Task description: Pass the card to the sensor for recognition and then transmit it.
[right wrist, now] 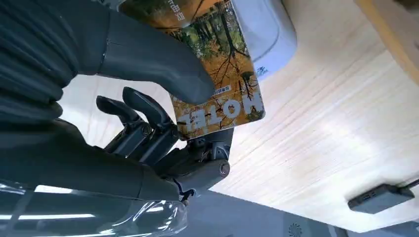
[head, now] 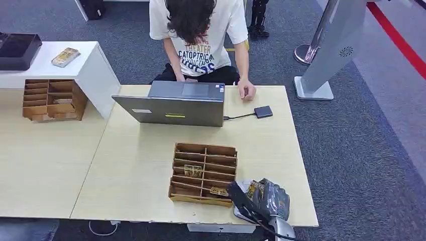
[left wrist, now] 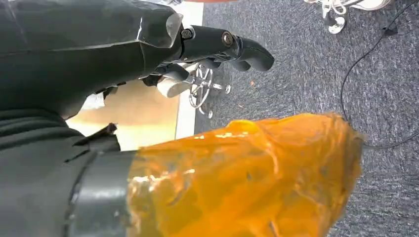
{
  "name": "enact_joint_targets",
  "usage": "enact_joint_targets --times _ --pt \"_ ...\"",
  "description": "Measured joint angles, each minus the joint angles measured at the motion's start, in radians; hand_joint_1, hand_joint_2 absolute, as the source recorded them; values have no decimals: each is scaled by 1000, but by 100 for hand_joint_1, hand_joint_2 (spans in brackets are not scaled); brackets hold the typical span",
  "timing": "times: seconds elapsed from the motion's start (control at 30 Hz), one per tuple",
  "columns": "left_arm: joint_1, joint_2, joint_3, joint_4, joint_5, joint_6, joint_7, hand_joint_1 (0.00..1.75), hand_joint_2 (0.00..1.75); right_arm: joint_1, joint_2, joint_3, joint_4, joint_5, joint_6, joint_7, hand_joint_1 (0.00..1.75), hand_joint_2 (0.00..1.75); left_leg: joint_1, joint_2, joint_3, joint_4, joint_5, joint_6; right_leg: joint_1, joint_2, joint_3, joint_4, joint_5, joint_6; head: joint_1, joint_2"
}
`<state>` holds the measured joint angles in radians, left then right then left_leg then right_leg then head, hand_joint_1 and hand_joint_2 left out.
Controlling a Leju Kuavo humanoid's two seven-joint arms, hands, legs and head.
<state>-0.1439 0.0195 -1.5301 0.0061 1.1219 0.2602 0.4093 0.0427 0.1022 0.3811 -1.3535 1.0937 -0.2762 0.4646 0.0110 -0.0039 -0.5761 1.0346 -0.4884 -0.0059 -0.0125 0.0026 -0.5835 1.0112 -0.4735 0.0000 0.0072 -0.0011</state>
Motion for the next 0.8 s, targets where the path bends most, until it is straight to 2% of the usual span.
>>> enact_joint_targets --times 0.07,0.17,0.23,0.3,0.4,0.5,0.6,0.7,0.8 --pt "1 0 0 0 3 0 0 0 0 6 0 -5 -10 2 -45 -22 175 175 0 0 0 0 0 0 0 0 0 0 0 0 0 0" --pt "1 0 0 0 4 0 -12 0 0 17 9 -12 -48 2 -194 -94 175 175 0 0 0 0 0 0 0 0 0 0 0 0 0 0" --pt "1 0 0 0 -6 0 -23 0 0 28 23 -18 -89 -18 -325 -183 175 175 0 0 0 0 0 0 0 0 0 0 0 0 0 0" --pt "0 0 0 0 -29 0 -29 0 0 37 43 -30 -138 -27 -388 -277 175 175 0 0 0 0 0 -1 0 0 0 0 0 0 0 0" --pt "0 -1 0 0 -66 0 -33 0 0 73 115 -89 -249 -48 -392 -485 175 175 0 0 0 0 0 -1 0 0 -1 0 0 0 -1 0" --pt "-2 -4 0 0 -86 0 -43 0 0 97 167 -153 -346 -97 -393 -658 175 175 0 0 0 0 0 -1 0 0 0 0 0 0 0 0" --pt "-3 -7 0 0 -96 0 -45 0 0 116 182 -200 -416 -155 -393 -759 175 175 0 0 0 0 0 -1 0 0 0 0 0 0 1 0" --pt "-5 -8 0 0 -99 0 -47 0 0 128 188 -230 -454 -181 -393 -794 175 175 0 0 0 0 0 -1 0 0 0 0 0 0 0 0" --pt "-6 -8 0 0 -118 0 -47 0 0 138 192 -258 -487 -243 -392 -882 175 175 0 0 0 0 0 -1 0 0 0 0 0 0 0 0"
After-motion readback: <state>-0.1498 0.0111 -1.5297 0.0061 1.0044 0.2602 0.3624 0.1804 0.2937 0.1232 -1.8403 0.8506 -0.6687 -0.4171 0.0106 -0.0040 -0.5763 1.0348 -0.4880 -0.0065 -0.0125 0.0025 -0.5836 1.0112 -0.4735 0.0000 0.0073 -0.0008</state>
